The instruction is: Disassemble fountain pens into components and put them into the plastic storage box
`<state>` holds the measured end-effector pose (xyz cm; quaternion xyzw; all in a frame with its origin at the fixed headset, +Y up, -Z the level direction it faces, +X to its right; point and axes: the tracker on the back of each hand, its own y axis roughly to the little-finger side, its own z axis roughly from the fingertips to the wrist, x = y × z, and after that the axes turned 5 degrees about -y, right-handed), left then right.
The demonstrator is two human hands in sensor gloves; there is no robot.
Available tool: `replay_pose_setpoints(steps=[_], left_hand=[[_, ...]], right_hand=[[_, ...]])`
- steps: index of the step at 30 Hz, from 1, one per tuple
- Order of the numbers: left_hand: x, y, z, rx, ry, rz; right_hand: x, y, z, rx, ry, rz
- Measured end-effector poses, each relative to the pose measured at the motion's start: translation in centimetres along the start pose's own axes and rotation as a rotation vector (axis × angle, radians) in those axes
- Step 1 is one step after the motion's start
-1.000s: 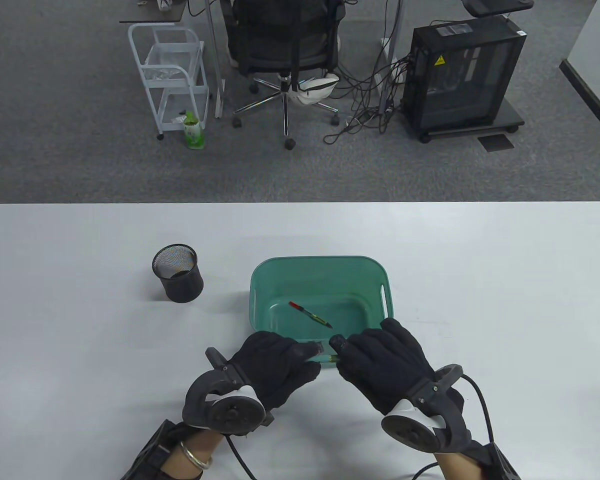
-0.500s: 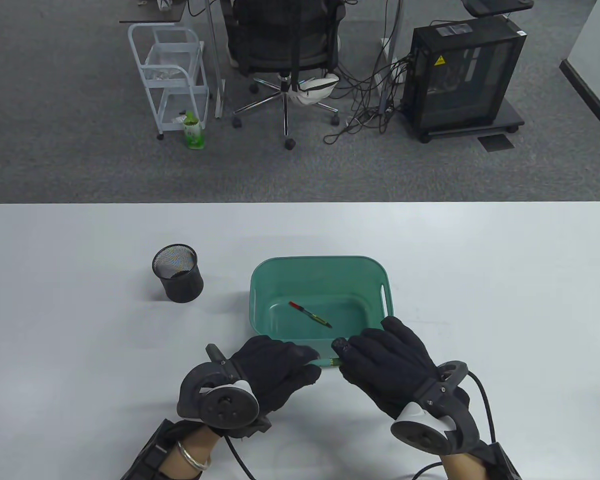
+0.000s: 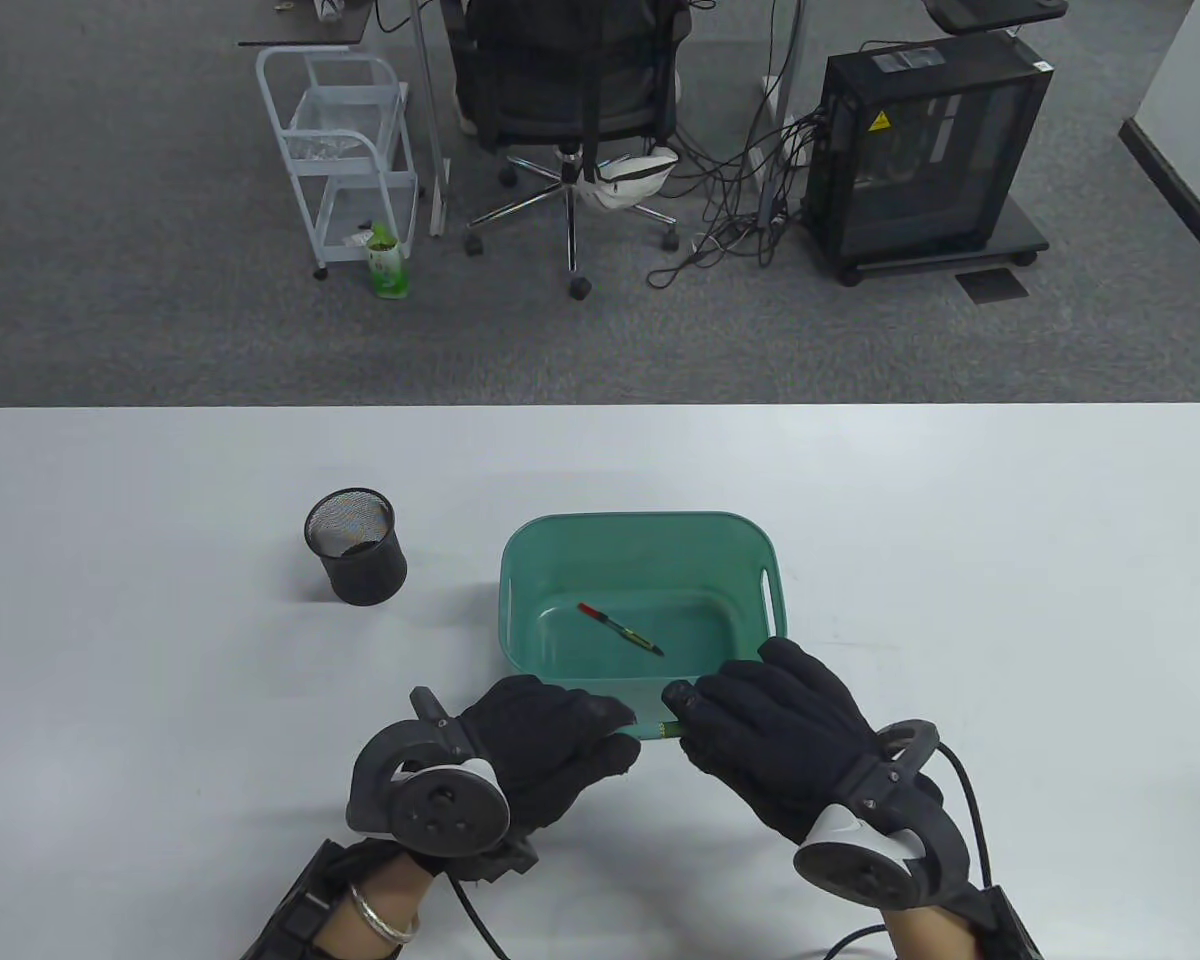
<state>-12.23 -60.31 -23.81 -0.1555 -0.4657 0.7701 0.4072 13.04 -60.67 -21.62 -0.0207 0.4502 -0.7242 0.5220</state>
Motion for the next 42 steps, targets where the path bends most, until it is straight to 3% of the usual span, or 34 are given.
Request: replay_pose_setpoints(steps=[15,17,19,21,24,42], left_hand=[[0.5,-0.2,0.2,-0.006,-0.050,-0.063],[3.1,1.5,1.5,0.073,-0.125,-0.111],[5.3,2.4,2.2,0.122,-0.235,-0.057],[6.1,2.7,2.4,0.152,-0.269,-0.079],[5.7,2.9,2.3,0.162,-0.234,-0.106],[1.9,3.7,0.8,0.243,-0.068,-0.192]], right_hand=[[-0.4,0.5,-0.1,0.016,-0.013,-0.066],[-2.6,3.4,0.9,0.119,0.059,0.076],[-4.0,4.6,1.2,0.172,0.124,0.010],[-4.5,4.7,1.2,0.185,0.152,-0.038],[-4.5,4.9,1.3,0.193,0.153,0.041],[-5.3,4.4,1.5,0.198,0.207,0.059]])
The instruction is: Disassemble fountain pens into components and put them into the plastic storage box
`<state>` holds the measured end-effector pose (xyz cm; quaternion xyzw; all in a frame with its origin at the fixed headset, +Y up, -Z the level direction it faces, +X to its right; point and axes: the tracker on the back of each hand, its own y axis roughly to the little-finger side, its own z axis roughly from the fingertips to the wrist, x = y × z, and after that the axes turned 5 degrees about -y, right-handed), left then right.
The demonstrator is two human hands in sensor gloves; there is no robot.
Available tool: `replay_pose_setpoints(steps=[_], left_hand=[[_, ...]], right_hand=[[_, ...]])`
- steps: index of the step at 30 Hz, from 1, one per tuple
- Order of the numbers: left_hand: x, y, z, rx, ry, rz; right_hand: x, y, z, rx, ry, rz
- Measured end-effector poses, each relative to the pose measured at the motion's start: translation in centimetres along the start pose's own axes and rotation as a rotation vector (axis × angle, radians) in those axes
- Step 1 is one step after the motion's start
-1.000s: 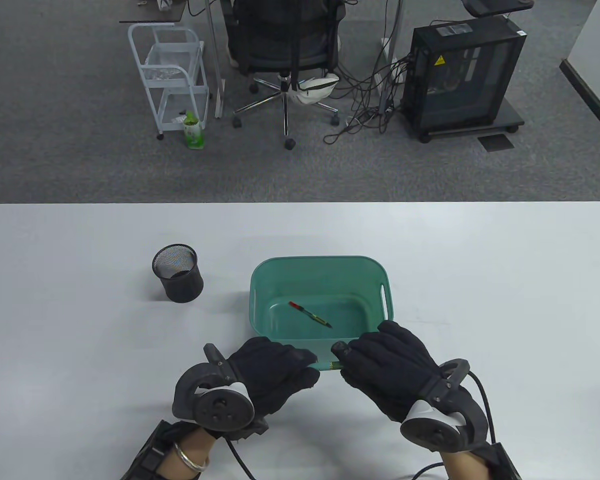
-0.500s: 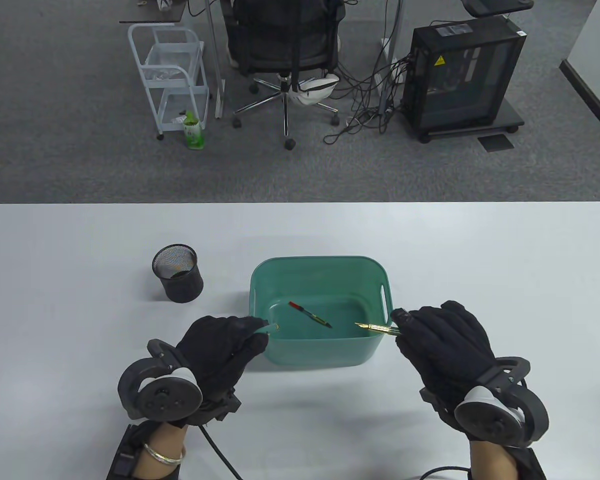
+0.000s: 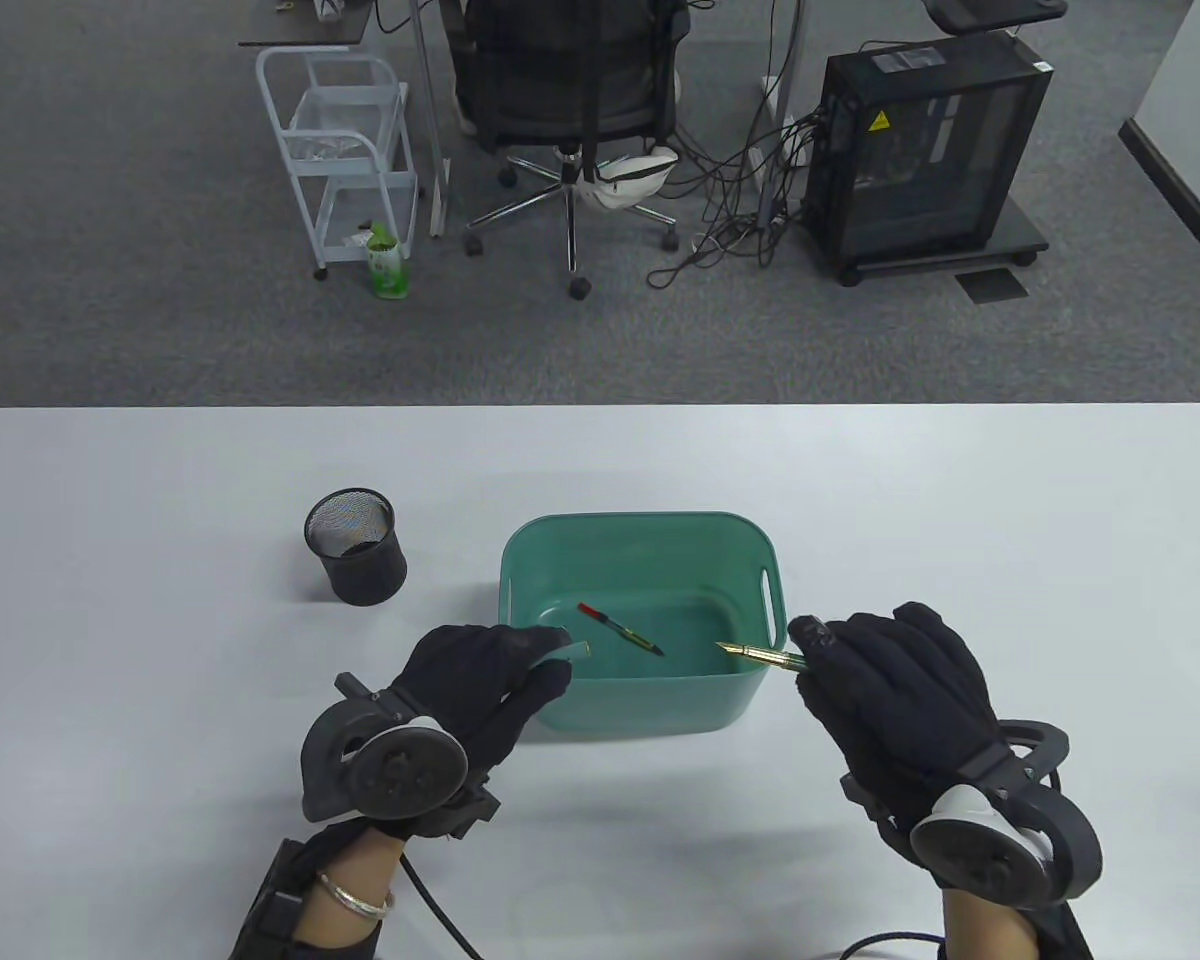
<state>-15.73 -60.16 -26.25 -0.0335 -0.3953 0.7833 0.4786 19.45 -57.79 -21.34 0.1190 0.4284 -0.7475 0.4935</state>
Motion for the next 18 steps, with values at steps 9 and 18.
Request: replay_pose_setpoints(steps=[9,18], left_hand=[[-2.9,0.0,-2.2,0.048,0.132,-0.079],[-6.0,0.6,-4.1,0.095,0.262,-0.109]], right_hand=[[-0.2,0.0,0.0,0.003,0.008,-0.004],[-0.2,0.0,0.1,0.001,0.006,-0.016]])
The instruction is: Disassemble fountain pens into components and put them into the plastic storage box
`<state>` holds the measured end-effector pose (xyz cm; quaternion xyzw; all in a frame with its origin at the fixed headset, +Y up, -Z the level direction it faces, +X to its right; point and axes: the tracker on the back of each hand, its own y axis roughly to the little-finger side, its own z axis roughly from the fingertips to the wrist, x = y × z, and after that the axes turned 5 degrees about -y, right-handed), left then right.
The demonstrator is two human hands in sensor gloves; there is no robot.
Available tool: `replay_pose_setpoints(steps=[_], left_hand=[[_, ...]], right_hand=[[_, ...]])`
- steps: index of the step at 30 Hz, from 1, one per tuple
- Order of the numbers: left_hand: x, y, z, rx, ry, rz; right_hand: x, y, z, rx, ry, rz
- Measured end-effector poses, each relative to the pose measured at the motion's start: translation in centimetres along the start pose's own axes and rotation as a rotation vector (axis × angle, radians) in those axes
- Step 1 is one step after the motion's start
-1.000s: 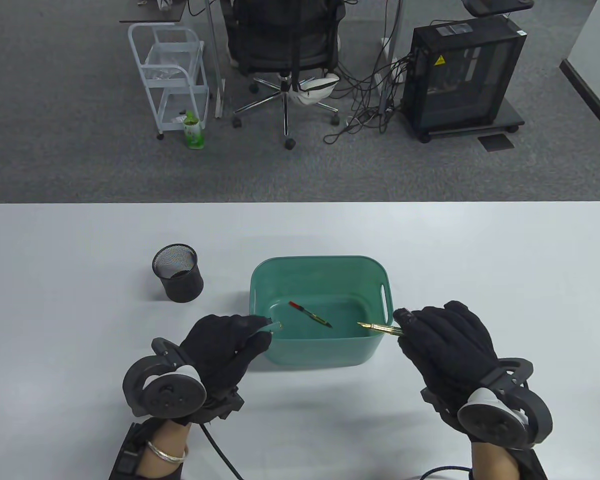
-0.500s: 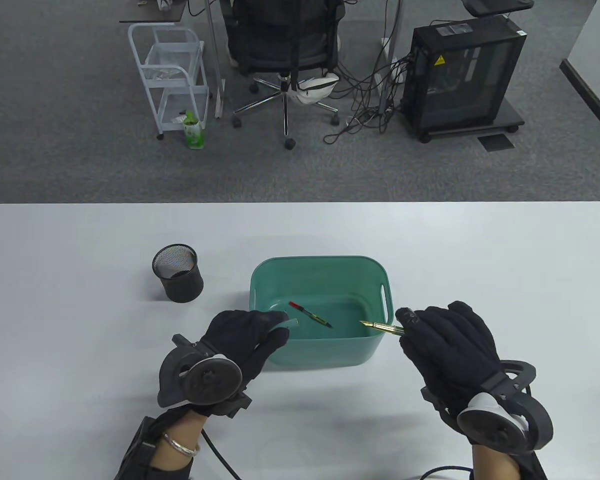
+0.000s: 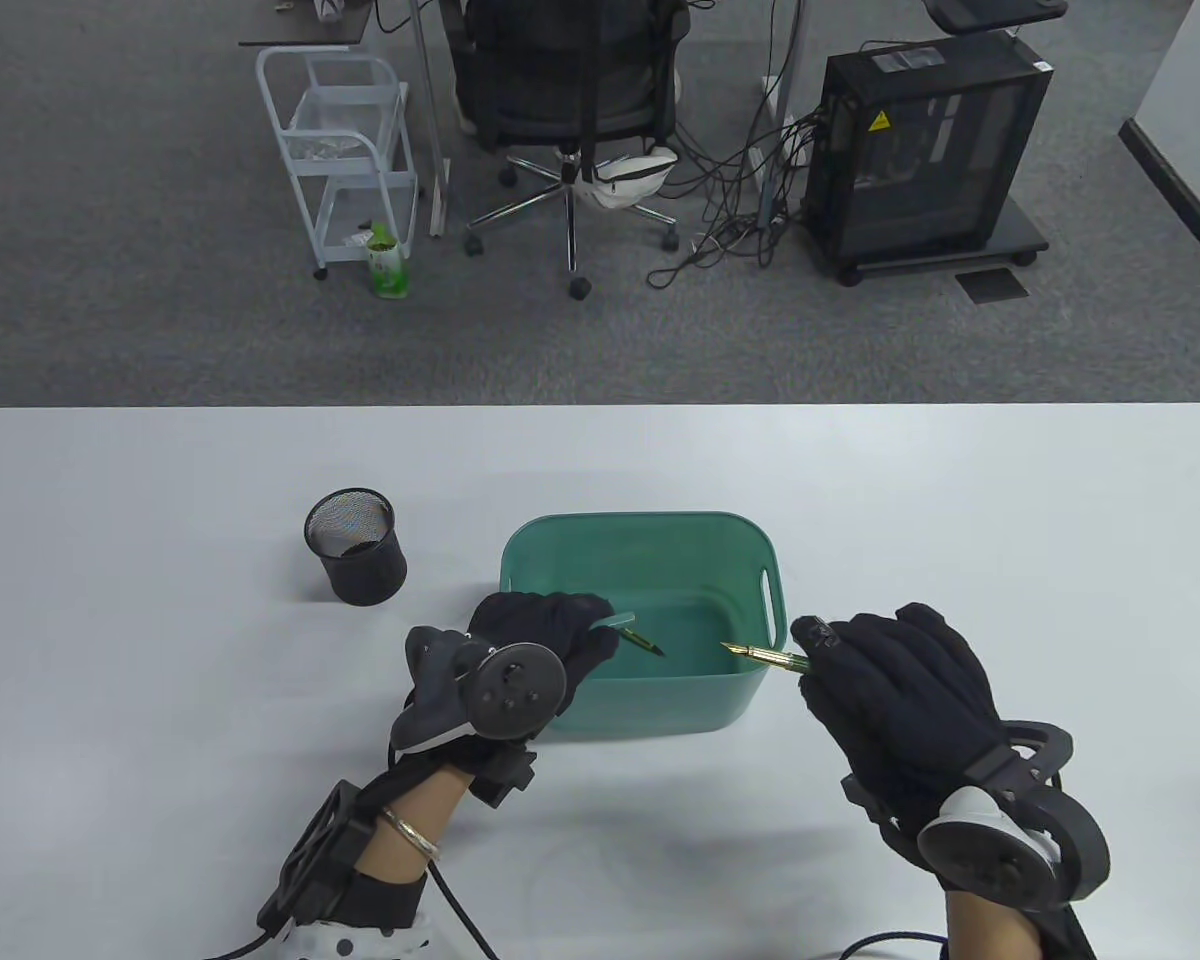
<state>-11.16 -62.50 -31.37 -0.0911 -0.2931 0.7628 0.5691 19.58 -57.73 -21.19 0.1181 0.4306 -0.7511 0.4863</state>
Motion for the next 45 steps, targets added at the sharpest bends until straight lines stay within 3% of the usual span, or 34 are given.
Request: replay_pose_setpoints(steps=[8,18,37,45], left_hand=[[-2.0,0.6,-0.9,0.035,0.076,-0.025],[-2.8,0.3,-1.1,0.028,0.104,-0.048],[-2.7,0.1,-1.0,0.021,0.107,-0.046],[-1.4,-0.7,0.2,-0.007,0.031,-0.007]], right_hand=[[-0.1,0.0,0.0,0.000,0.001,-0.014],[-0.1,-0.1,-0.1,-0.005,-0.012,-0.016],[0.4,-0.3,-0.3,-0.012,-0.037,-0.015],[0.7,-0.5,-0.4,-0.018,-0.050,-0.010]])
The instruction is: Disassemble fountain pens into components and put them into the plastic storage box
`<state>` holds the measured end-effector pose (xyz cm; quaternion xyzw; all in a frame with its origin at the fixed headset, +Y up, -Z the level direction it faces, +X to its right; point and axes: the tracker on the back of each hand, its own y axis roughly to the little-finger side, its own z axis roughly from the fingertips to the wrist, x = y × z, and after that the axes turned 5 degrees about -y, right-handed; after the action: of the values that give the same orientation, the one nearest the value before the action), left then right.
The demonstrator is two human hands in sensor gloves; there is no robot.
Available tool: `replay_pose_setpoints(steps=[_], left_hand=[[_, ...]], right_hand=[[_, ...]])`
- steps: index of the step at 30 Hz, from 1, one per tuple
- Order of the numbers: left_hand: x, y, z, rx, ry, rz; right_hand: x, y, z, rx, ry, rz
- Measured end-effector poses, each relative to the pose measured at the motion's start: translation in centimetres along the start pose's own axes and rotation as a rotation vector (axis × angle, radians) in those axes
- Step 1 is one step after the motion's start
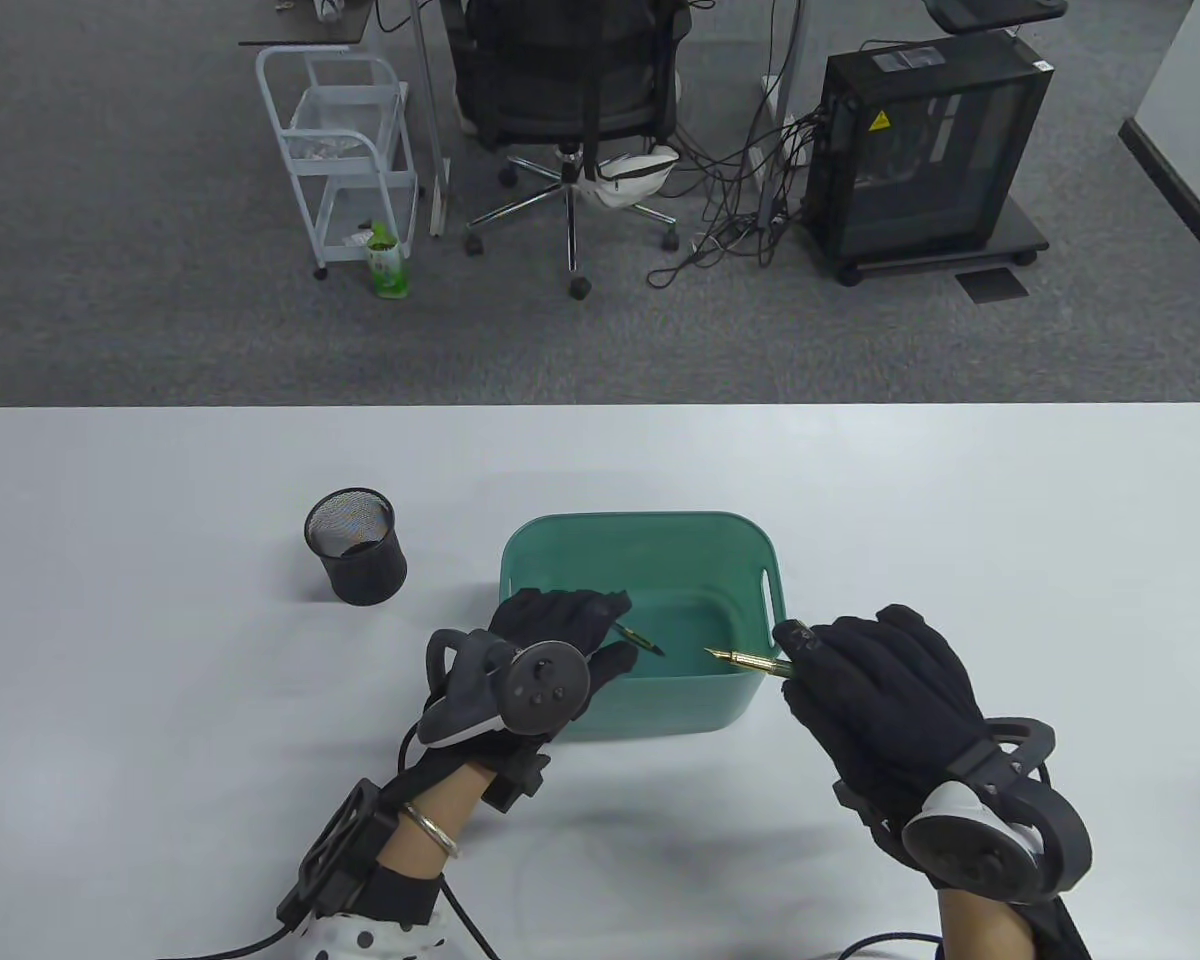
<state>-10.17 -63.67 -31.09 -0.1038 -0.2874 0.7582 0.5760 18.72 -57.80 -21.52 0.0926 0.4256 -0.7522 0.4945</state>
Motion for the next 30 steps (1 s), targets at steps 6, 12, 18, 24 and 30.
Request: replay_pose_setpoints(steps=[6,12,18,24,30], left_hand=[[1.7,-1.2,1.5,-0.032,-0.087,0.003],[3.6,-2.8,3.6,-0.066,-0.171,-0.028],[5.1,-4.3,5.3,-0.095,-0.237,-0.045],[5.6,-4.9,6.7,-0.109,-0.306,-0.059],[6.0,-5.2,7.4,-0.134,-0.358,-0.058]], right_hand=[[0.2,-0.1,-0.1,-0.005,-0.010,0.001],[0.5,-0.6,-0.1,-0.022,-0.026,-0.003],[0.8,-1.1,-0.1,-0.040,-0.039,-0.005],[1.3,-1.5,-0.1,-0.055,-0.059,0.005],[2.3,-2.1,0.0,-0.079,-0.099,0.025]])
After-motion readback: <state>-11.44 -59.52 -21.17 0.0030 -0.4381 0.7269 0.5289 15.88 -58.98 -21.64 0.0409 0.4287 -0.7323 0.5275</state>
